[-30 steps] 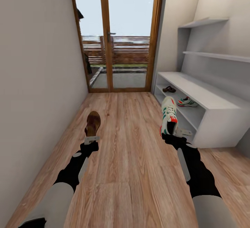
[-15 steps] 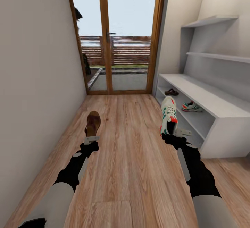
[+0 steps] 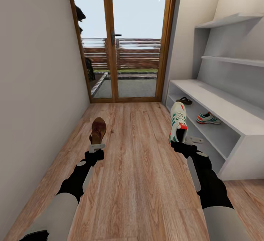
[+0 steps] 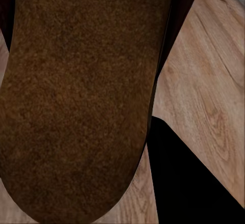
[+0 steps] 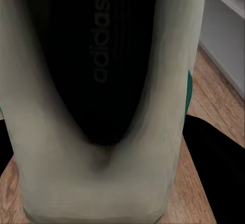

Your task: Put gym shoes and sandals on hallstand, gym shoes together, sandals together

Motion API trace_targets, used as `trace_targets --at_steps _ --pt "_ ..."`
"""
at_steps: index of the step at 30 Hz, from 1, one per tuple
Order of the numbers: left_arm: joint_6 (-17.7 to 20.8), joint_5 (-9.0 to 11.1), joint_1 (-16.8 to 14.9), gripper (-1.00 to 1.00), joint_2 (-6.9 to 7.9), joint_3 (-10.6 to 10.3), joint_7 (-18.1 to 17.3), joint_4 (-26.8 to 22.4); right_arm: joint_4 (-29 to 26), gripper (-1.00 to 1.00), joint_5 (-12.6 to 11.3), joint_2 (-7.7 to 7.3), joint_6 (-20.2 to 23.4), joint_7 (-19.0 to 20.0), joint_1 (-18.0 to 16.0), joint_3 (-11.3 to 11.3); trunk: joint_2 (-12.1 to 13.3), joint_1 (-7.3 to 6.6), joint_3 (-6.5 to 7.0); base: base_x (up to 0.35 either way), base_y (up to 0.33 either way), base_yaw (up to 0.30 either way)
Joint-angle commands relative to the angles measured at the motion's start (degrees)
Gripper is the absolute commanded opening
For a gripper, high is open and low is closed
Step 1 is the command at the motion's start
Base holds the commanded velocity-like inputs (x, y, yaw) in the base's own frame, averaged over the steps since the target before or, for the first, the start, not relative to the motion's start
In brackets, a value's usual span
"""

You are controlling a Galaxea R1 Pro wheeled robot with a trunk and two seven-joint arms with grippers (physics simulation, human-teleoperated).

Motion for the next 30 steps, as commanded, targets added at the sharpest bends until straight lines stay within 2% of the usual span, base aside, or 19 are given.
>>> trace_targets --at_steps 1,30 --pt "0.31 -0.77 -0.03 -1.00 -0.09 0.36 -0.36 -0.14 -0.08 -1.00 -0.45 0.03 0.25 -0.35 -0.03 -0.03 -0.02 0.02 -0.06 0.344 0.000 0.000" --pt "0.31 -0.77 -0.03 -1.00 -0.09 0.36 -0.36 -0.14 -0.08 -1.00 0.06 0.03 0.25 -0.40 -0.03 -0.03 -0.02 0.02 -0.06 0.344 0.001 0.000"
